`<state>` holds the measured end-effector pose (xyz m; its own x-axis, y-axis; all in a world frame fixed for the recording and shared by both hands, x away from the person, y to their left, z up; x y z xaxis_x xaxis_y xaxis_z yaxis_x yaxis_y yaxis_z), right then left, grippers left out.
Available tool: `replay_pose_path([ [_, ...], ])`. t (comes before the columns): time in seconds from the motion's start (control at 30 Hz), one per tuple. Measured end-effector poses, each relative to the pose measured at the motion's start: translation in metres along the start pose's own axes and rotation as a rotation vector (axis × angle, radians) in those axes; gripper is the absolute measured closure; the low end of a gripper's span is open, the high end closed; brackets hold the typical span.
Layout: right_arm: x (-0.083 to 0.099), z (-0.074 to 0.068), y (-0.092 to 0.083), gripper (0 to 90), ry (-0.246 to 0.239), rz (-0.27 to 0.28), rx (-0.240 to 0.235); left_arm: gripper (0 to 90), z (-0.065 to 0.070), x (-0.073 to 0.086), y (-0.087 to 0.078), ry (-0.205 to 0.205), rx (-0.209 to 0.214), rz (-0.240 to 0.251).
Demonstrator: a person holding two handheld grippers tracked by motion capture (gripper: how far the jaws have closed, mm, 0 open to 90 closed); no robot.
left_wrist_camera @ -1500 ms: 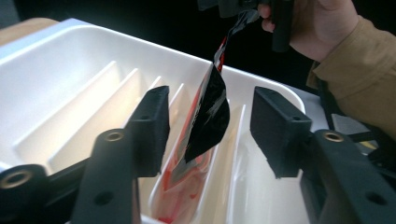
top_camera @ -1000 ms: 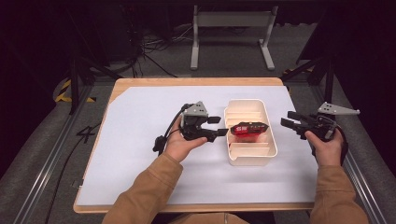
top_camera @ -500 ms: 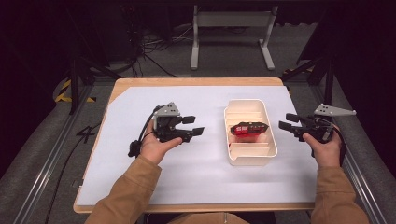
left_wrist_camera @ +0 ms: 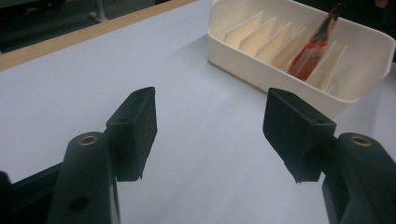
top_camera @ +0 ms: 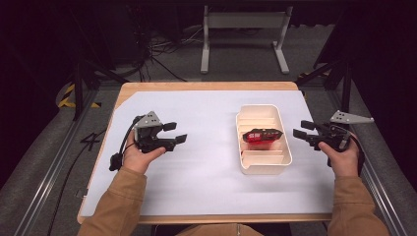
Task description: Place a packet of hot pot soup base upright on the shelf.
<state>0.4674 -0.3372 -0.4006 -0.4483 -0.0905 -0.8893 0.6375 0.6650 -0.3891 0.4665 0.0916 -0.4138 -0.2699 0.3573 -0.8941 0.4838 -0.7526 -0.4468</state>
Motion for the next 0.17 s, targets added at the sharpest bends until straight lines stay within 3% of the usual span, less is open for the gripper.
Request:
replay_pose_path([
  [0.17, -0.0016, 0.0009, -0.0007, 38.4, 0.003, 0.014, -0.001, 38.3, -0.0100, 0.0039, -0.0044, -0.036, -0.017, 0.023],
])
Point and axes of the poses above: each handheld gripper's, and its own axes: y roughly forward along the jaws, x roughly out of its underside, z roughly to its right, the point moved 9 cm from there along y, roughly forward along the jaws, and after that the axes turned 6 degrees about y, right-handed, at the moved point
